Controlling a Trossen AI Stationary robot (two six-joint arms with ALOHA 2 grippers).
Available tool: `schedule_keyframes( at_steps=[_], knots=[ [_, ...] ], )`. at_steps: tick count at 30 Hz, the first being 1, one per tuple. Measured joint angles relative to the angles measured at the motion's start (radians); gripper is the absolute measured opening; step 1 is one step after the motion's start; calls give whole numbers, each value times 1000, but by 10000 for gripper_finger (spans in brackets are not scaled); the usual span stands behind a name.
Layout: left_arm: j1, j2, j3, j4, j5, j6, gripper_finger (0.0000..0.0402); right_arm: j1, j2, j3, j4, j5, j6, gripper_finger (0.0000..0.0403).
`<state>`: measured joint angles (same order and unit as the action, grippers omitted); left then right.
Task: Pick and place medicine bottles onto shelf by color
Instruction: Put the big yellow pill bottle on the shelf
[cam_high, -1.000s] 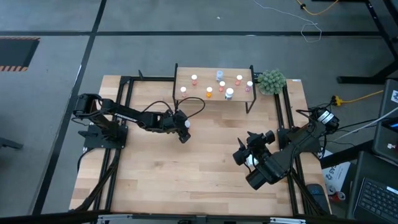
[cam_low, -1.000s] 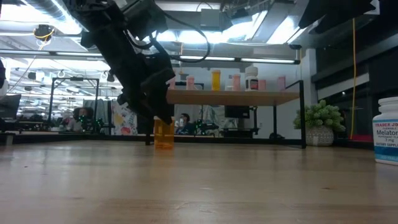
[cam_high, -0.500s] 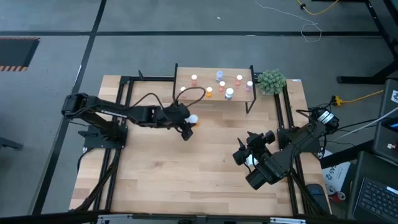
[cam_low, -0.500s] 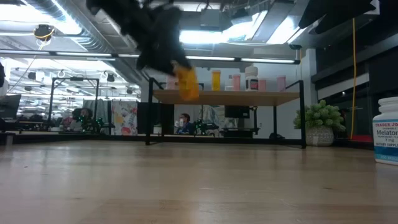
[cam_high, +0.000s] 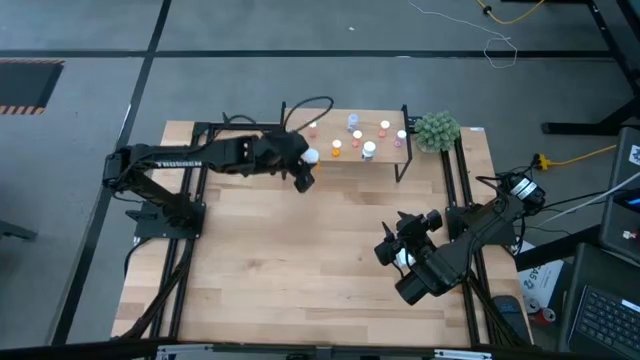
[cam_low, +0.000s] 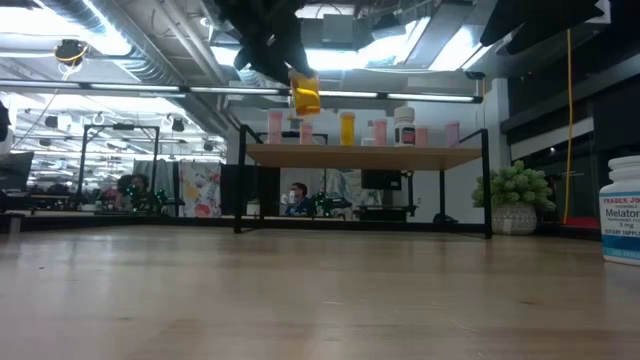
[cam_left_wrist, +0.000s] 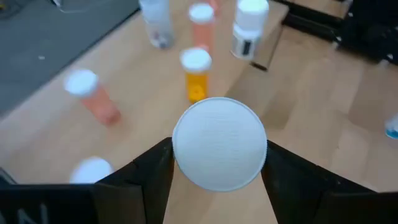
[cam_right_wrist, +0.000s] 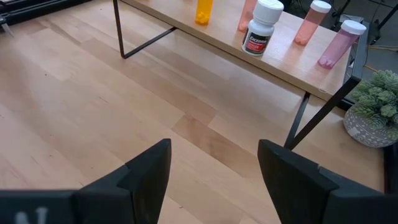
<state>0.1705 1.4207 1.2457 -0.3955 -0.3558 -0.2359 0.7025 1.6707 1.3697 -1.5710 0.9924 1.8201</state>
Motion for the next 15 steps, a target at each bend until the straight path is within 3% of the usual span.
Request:
schedule_keyframes(
  at_steps=[8,15],
  knots=[
    [107,3,34,-23,88,37,209,0,0,0,0,0,0,242],
    [149,29,35,-9,106,63,211,0,0,0,0,0,0,242]
  ],
)
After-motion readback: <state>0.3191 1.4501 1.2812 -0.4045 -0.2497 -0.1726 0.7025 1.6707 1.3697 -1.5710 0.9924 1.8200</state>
